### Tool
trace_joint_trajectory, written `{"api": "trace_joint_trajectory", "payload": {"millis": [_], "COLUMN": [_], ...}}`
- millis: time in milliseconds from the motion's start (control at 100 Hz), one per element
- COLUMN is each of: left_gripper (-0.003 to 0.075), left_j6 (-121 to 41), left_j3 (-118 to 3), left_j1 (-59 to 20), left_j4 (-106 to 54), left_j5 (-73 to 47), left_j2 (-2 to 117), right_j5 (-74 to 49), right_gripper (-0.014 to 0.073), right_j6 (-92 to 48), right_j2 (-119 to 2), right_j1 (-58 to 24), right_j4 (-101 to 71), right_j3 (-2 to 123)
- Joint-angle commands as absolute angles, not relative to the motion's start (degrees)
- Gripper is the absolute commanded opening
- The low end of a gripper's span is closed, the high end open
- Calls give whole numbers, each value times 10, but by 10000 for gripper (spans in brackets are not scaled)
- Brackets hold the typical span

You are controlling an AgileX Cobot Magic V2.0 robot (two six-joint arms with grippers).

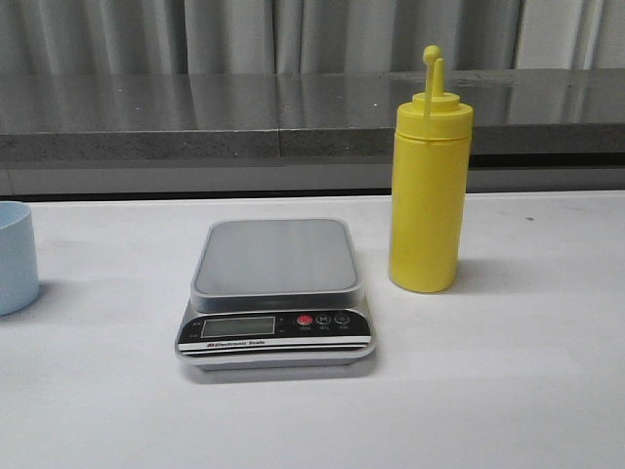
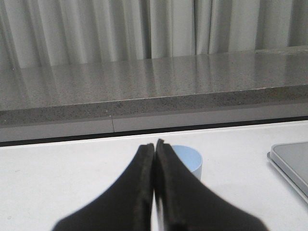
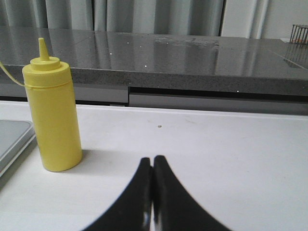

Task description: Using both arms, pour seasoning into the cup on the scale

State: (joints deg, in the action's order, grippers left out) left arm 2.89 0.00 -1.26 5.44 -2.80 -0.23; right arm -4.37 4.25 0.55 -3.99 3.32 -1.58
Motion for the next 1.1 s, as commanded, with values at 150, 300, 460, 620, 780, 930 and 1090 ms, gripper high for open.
{"api": "trace_joint_trajectory", "payload": {"millis": [150, 300, 460, 620, 780, 930, 1090], "left_gripper": [-20, -20, -20, -20, -20, -20, -20], "left_j6": [33, 33, 33, 42, 45, 45, 45], "left_j3": [23, 18, -21, -92, -190, -286, -366], "left_j1": [-13, -13, -13, -13, -13, -13, -13], "left_j4": [52, 52, 35, 22, 18, 18, 18], "left_j5": [20, 20, -15, -68, -116, -169, -188], "left_j2": [-20, -20, -10, 42, 140, 249, 358], "right_j5": [3, 3, 3, 3, 3, 3, 3], "right_gripper": [-69, -69, -69, -69, -69, -69, -69], "right_j6": [41, 41, 41, 41, 41, 41, 41], "right_j2": [18, 18, 18, 18, 18, 18, 18], "right_j1": [-36, -36, -36, -36, -36, -36, -36], "right_j4": [34, 34, 34, 34, 34, 34, 34], "right_j3": [-3, -3, -3, -3, -3, -3, -3]}}
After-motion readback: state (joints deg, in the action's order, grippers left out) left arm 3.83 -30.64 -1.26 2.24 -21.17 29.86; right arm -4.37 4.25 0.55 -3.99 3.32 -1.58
